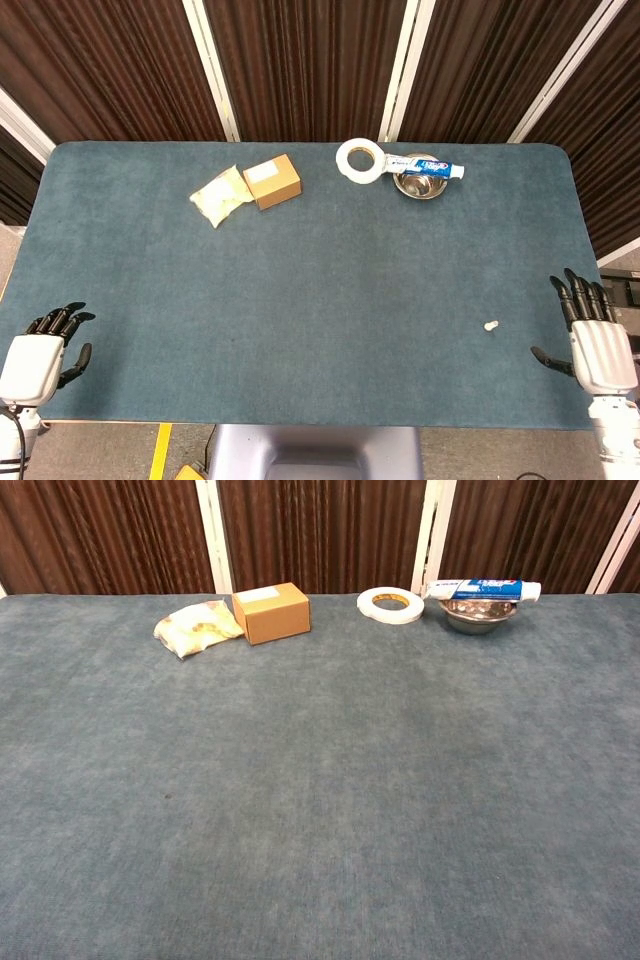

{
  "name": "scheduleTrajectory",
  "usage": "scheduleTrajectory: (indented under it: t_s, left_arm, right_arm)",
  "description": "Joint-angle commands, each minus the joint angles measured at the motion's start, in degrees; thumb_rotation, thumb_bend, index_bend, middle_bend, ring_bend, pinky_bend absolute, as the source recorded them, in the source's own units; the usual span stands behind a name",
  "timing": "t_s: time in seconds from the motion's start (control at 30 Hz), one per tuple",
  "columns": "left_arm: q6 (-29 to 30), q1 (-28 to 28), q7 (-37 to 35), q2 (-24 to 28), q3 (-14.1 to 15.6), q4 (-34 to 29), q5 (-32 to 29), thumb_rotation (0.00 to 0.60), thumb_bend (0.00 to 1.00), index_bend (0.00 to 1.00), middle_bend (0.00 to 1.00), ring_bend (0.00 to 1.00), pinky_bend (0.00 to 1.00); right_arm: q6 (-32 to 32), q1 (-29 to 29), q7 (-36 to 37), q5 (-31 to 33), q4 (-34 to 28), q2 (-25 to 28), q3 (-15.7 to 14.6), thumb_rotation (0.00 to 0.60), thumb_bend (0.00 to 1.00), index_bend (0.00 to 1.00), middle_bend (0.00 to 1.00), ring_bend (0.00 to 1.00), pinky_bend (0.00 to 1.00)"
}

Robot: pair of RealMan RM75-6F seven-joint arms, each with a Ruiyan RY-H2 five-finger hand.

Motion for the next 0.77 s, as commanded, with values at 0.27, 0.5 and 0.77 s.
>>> scheduleTrajectory:
  t_s: [0.27, 0.5, 0.77]
  left_arm:
    - [-0.4, -0.2, 0.3, -0.2, 0.0, 0.1, 0.0, 0.6, 0.45, 0.32, 0.21, 0.25, 0.36]
    - [-0.2, -0.1, 0.0, -0.2, 0.1, 0.2, 0.1, 0.6, 0.45, 0.32, 0.21, 0.25, 0.36]
    - [-1.0, -0.2, 0.0, -0.3, 0.0, 0.7, -0.7, 0.6, 0.45, 0.32, 0.21, 0.25, 0.36]
  right_arm:
    - [-1.2, -0.5, 1.3, 0.3, 0.2, 1.1, 0.8, 0.6, 0.09, 0.07, 0.04, 0.0, 0.08]
    - [-2.9, -0.3, 0.6, 0.0, 0.1, 1.0, 0.7, 0.6, 0.09, 0.07, 0.04, 0.0, 0.08]
    - [-3.5, -0.4, 0.4, 0.2, 0.2, 1.0, 1.0, 0.6, 0.09, 0.07, 0.04, 0.0, 0.08]
